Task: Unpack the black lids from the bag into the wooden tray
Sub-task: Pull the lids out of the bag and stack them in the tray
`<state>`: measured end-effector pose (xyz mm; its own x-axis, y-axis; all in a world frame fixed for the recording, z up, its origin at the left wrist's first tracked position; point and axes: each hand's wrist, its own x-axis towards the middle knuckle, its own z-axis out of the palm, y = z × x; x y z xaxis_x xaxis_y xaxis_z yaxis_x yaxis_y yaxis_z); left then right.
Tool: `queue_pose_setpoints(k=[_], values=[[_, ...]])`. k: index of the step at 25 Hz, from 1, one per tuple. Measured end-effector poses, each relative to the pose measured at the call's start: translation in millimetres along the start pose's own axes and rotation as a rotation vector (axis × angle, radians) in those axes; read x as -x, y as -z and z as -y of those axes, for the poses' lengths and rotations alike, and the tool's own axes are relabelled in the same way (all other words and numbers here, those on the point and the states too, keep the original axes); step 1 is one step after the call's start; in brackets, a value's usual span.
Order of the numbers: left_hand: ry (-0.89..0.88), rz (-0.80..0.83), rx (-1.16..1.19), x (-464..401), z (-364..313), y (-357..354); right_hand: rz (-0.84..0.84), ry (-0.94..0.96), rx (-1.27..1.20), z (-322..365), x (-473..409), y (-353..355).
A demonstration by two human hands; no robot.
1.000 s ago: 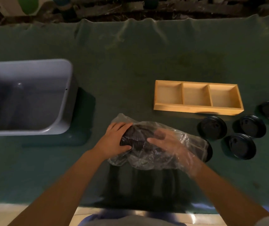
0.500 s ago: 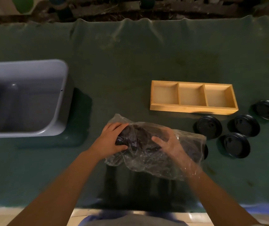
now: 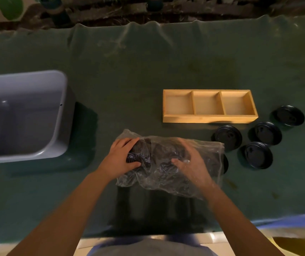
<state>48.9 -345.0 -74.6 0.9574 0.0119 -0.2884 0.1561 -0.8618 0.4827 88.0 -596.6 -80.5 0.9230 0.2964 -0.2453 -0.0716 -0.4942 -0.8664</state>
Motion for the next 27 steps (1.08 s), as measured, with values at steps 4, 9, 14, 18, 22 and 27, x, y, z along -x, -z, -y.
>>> queue_pose_setpoints(k=[4,9,14,18,22,27], values=[[0.047,-0.045,0.0,1.1,-2.0,-3.4,0.027,-0.057,-0.268,6.6,7.8,23.7],[0.105,-0.065,-0.006,-1.1,-3.3,-5.6,-0.146,-0.159,-0.635,0.7,16.0,91.0],[0.171,-0.093,0.003,0.9,-12.8,-9.3,-0.42,-0.154,-1.019,2.6,-32.3,167.8],[0.183,-0.108,0.026,3.2,-16.2,-8.8,-0.175,-0.146,-0.748,36.4,-122.3,131.1],[0.187,-0.122,0.028,4.0,-18.6,-9.5,-0.036,-0.153,-0.382,50.4,-173.1,78.8],[0.201,-0.126,0.04,4.4,-15.2,-11.8,0.015,-0.029,0.034,33.0,-191.7,70.7]])
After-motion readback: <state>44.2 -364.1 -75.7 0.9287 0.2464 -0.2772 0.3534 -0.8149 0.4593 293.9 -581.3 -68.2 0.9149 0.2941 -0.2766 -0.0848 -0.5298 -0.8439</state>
